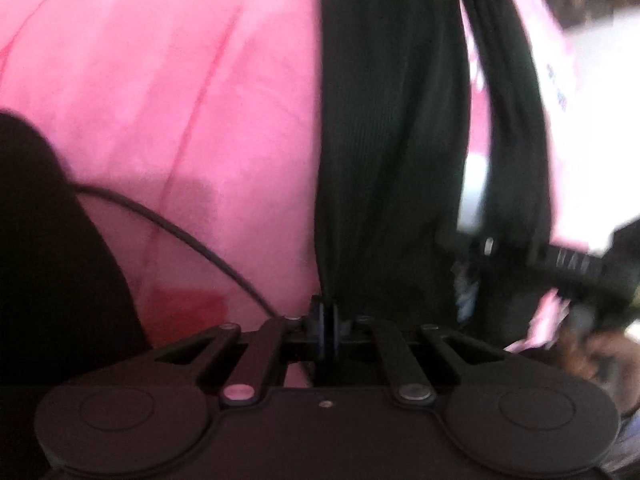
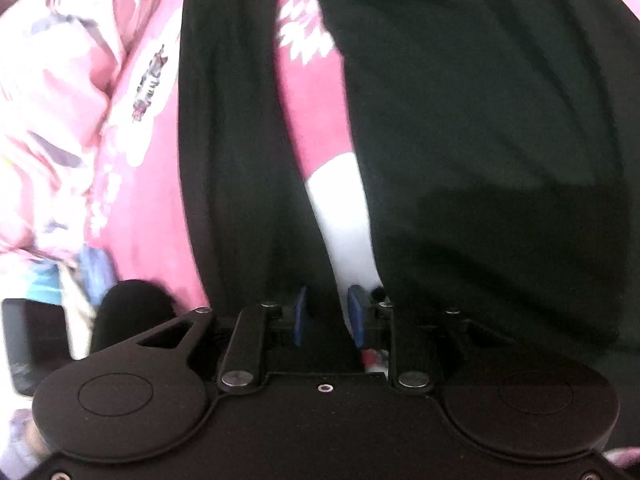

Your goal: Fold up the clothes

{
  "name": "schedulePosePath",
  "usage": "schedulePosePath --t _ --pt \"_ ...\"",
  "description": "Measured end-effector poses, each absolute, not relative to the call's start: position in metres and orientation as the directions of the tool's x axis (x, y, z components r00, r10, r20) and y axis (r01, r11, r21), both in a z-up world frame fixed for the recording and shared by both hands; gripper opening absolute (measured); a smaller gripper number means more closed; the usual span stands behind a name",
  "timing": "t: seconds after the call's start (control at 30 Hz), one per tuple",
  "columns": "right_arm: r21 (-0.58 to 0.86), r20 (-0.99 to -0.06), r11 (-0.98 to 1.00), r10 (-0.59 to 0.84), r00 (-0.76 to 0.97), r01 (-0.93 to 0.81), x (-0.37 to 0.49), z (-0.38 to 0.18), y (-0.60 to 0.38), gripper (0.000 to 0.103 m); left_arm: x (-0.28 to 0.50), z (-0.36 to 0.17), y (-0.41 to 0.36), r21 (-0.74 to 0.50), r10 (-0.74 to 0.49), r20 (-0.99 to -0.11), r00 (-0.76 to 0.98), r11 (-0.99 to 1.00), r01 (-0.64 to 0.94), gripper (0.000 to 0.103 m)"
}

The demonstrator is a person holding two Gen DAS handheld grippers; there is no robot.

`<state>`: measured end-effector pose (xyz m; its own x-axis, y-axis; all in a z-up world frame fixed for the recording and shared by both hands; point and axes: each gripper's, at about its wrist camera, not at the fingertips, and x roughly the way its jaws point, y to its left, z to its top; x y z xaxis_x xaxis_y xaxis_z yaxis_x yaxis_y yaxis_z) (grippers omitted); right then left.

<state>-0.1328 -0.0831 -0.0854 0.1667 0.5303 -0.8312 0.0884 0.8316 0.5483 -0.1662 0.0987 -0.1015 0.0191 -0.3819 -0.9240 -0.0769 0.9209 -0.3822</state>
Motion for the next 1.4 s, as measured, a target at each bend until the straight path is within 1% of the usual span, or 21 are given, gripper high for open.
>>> schedulePosePath --t 0.03,0.13,0.2,0.27,0.37,0.43,0.5,0.53,0.6,0.63,0.73,0.83,0.87,0.9,1.0,1.13,1.2,1.23,1.3,1.33,1.4 --pt "0.531 -0.841 0.844 0.514 0.171 0.077 -0.139 -0.078 -0.088 0.003 -0.167 -0.099 0.095 -0.367 -0.367 -0.930 0.009 0.928 -0.067 0.007" --pt "0.510 -0.854 0.857 0.492 0.169 0.082 -0.153 -0.072 -0.103 0.002 -0.174 -0.092 0.101 -0.373 -0.376 -0.926 -0.029 0.924 -0.079 0.010" --pt "0.514 -0.854 0.853 0.497 0.155 0.096 -0.159 -0.069 -0.113 0.002 -0.179 -0.082 0.105 -0.384 -0.385 -0.923 0.002 0.919 -0.087 0.011" --pt "0.520 -0.852 0.849 0.507 0.133 0.096 -0.166 -0.064 -0.123 0.003 -0.182 -0.062 0.112 -0.346 -0.344 -0.938 0.041 0.936 -0.068 0.011" --pt "0.496 -0.867 0.863 0.488 0.098 0.094 -0.175 -0.061 -0.149 0.004 -0.174 -0.043 0.125 -0.314 -0.306 -0.946 0.107 0.947 -0.067 0.023" --pt "0.485 -0.874 0.869 0.480 0.075 0.100 -0.185 -0.057 -0.161 0.009 -0.163 -0.024 0.138 -0.303 -0.285 -0.940 0.187 0.950 -0.077 0.024" --pt "0.518 -0.855 0.845 0.511 0.085 0.131 -0.189 -0.044 -0.173 0.009 -0.151 -0.013 0.142 -0.312 -0.285 -0.923 0.257 0.947 -0.071 0.024" --pt "0.529 -0.849 0.838 0.520 0.097 0.135 -0.185 -0.041 -0.174 0.009 -0.131 -0.004 0.140 -0.316 -0.287 -0.893 0.347 0.948 -0.030 0.024" --pt "0.573 -0.816 0.811 0.553 0.168 0.116 -0.153 -0.025 -0.170 0.009 -0.098 -0.001 0.131 -0.286 -0.271 -0.861 0.429 0.958 0.032 0.025" --pt "0.588 -0.801 0.804 0.563 0.203 0.092 -0.135 -0.020 -0.165 0.013 -0.077 -0.003 0.123 -0.270 -0.269 -0.843 0.465 0.960 0.066 0.025" --pt "0.609 -0.756 0.793 0.580 0.303 0.003 -0.074 -0.012 -0.138 0.017 0.003 -0.029 0.099 -0.239 -0.271 -0.802 0.532 0.962 0.131 0.025" --pt "0.607 -0.730 0.792 0.586 0.350 -0.061 -0.006 -0.027 -0.105 0.017 0.049 -0.059 0.096 -0.194 -0.236 -0.849 0.474 0.972 0.136 0.025" --pt "0.591 -0.753 0.806 0.571 0.326 -0.044 0.005 -0.039 -0.099 0.017 0.054 -0.071 0.096 -0.192 -0.228 -0.871 0.434 0.973 0.126 0.025" --pt "0.572 -0.778 0.820 0.552 0.299 -0.025 0.017 -0.051 -0.094 0.017 0.051 -0.072 0.104 -0.193 -0.230 -0.874 0.428 0.973 0.129 0.025" --pt "0.602 -0.769 0.798 0.577 0.277 0.009 0.007 -0.057 -0.103 0.015 0.025 -0.073 0.116 -0.187 -0.236 -0.879 0.415 0.970 0.157 0.026" --pt "0.612 -0.791 0.780 0.603 0.106 0.127 -0.016 -0.061 -0.116 0.015 -0.010 -0.068 0.128 -0.193 -0.219 -0.937 0.272 0.974 0.120 0.029" --pt "0.595 -0.794 0.783 0.607 -0.017 0.180 -0.025 -0.059 -0.123 0.015 -0.013 -0.063 0.132 -0.192 -0.213 -0.957 0.196 0.974 0.121 0.031" --pt "0.587 -0.799 0.789 0.601 -0.033 0.182 -0.024 -0.055 -0.125 0.017 -0.007 -0.056 0.140 -0.202 -0.213 -0.964 0.159 0.976 0.082 0.031" --pt "0.557 -0.829 0.822 0.560 0.018 0.118 0.000 -0.022 -0.135 0.017 0.010 -0.040 0.151 -0.212 -0.214 -0.959 0.186 0.977 0.031 0.030" --pt "0.555 -0.832 0.826 0.553 0.048 0.101 0.007 -0.012 -0.144 0.017 0.032 -0.021 0.157 -0.212 -0.208 -0.941 0.269 0.977 0.012 0.030" --pt "0.555 -0.819 0.830 0.533 0.212 0.061 0.063 0.021 -0.161 0.020 0.063 -0.002 0.161 -0.211 -0.196 -0.907 0.372 0.978 -0.001 0.032"
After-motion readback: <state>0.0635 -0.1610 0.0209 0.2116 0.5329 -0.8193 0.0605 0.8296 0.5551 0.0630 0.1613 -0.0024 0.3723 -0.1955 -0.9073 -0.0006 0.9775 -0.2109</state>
